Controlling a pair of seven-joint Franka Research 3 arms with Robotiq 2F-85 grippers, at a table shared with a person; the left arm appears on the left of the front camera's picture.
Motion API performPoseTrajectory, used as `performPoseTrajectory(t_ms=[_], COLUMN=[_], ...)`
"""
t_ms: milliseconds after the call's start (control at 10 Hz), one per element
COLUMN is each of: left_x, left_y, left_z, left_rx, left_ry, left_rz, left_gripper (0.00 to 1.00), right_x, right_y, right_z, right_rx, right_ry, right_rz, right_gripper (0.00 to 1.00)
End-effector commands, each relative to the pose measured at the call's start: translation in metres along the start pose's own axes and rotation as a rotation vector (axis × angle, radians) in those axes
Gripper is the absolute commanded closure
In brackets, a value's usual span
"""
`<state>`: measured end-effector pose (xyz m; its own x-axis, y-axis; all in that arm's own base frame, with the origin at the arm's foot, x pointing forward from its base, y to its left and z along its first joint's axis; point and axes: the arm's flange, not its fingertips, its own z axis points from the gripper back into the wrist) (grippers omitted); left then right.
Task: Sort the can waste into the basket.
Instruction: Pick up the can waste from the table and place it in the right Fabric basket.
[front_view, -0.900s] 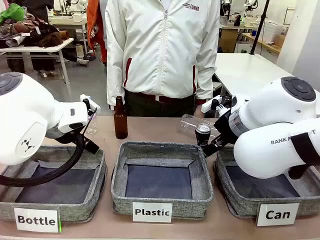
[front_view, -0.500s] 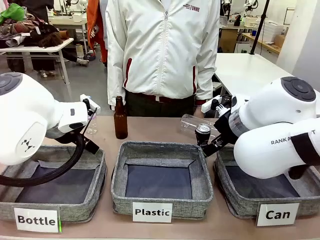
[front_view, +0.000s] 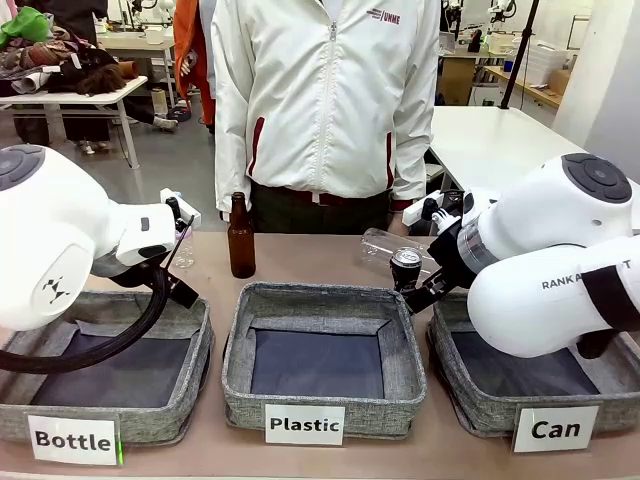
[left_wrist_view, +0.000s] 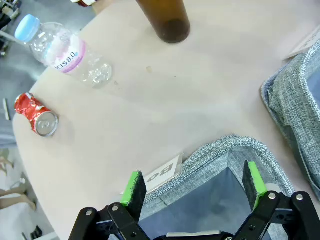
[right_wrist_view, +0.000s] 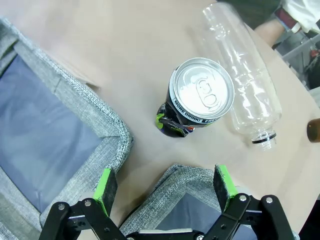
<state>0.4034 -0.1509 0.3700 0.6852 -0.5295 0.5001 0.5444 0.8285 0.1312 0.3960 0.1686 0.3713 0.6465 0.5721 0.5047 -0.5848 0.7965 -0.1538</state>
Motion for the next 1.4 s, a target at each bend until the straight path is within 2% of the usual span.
performPoseTrajectory(t_ms=[0, 600, 700, 800, 900, 1000, 1100, 1200, 1300], left_x=[0.0, 0.0, 0.01, 0.021, 0.032, 0.027, 0.012, -0.013, -0.049], left_y=[0.0, 0.0, -0.003, -0.004, -0.007, -0.006, 0.001, 0.019, 0.045], left_z=[0.0, 0.0, 0.026, 0.059, 0.097, 0.139, 0.167, 0.186, 0.206], left_rx=[0.0, 0.0, -0.014, -0.068, -0.073, -0.158, -0.252, -0.352, -0.521], left_ry=[0.0, 0.0, -0.011, 0.038, 0.038, 0.001, 0.006, -0.035, -0.072], left_rz=[0.0, 0.0, -0.003, 0.048, 0.2, 0.269, 0.31, 0.341, 0.357], left_gripper=[0.0, 0.0, 0.0, 0.0, 0.0, 0.0, 0.0, 0.0, 0.0], right_x=[0.0, 0.0, 0.006, 0.01, 0.01, 0.004, -0.011, -0.035, -0.066], right_y=[0.0, 0.0, -0.004, -0.012, -0.019, -0.024, -0.031, -0.044, -0.064], right_z=[0.0, 0.0, 0.025, 0.056, 0.092, 0.133, 0.165, 0.192, 0.213], right_rx=[0.0, 0.0, 0.047, 0.111, 0.19, 0.321, 0.382, 0.44, 0.523], right_ry=[0.0, 0.0, -0.006, 0.021, -0.005, 0.019, 0.029, -0.03, -0.111], right_rz=[-0.001, 0.0, -0.003, -0.042, -0.122, -0.246, -0.366, -0.457, -0.53], right_gripper=[0.0, 0.0, 0.0, 0.0, 0.0, 0.0, 0.0, 0.0, 0.0])
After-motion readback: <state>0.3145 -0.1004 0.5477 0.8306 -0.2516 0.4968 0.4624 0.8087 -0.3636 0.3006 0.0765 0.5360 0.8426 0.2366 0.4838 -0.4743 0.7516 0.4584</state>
